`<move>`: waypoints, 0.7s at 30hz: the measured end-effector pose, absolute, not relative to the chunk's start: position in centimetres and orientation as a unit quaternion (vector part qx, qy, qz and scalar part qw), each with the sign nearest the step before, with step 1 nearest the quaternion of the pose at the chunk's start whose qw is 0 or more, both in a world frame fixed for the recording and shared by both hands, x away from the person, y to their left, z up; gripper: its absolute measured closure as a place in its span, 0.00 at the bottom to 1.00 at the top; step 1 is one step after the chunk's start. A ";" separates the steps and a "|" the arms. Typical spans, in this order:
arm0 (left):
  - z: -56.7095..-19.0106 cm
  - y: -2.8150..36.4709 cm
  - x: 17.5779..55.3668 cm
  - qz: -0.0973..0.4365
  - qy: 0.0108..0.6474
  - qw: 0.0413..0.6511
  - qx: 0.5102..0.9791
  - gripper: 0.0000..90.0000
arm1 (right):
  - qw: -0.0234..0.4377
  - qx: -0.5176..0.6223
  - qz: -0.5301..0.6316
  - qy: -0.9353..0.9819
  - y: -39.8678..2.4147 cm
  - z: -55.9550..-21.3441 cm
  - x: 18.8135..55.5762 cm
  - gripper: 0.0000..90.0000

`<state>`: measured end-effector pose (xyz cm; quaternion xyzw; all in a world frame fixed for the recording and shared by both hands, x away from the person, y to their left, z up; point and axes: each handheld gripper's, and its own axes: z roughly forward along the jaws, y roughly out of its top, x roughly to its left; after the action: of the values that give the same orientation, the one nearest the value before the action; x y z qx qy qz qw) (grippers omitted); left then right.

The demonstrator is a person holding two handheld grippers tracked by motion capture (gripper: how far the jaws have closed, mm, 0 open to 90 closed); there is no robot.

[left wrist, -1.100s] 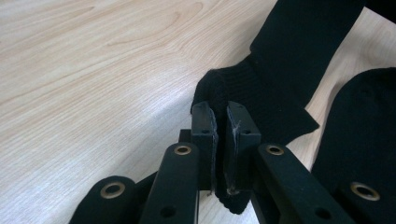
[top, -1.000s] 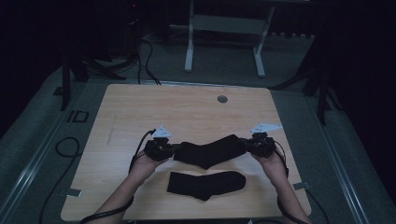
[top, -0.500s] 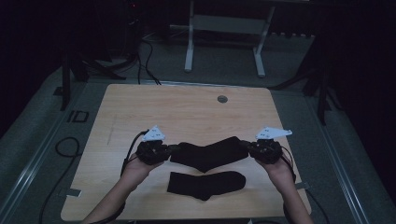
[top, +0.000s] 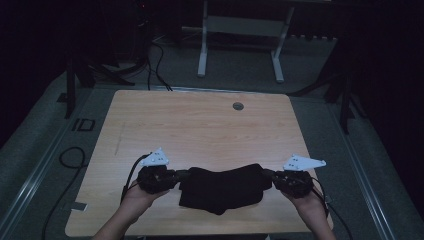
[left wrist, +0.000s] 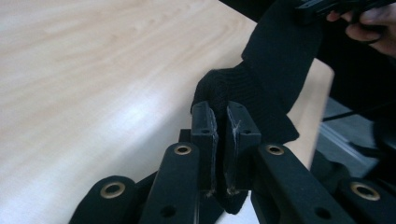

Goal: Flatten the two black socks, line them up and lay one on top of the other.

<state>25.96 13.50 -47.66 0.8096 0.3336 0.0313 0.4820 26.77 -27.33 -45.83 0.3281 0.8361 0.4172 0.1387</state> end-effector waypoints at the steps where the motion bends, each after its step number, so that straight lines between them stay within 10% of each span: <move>1: -47.7 13.5 26.0 0.031 0.334 0.482 0.810 0.93 | 0.134 0.328 0.415 0.838 -27.4 -46.1 26.5 0.96; 21: -55.6 12.1 27.0 -0.029 0.382 0.408 0.829 0.92 | 0.078 0.375 0.335 0.861 -27.2 -54.1 28.6 0.96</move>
<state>26.99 12.12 -55.55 0.8288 0.3820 -0.0293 0.4078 28.64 -27.20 -54.05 0.3750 0.8609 0.3348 0.0785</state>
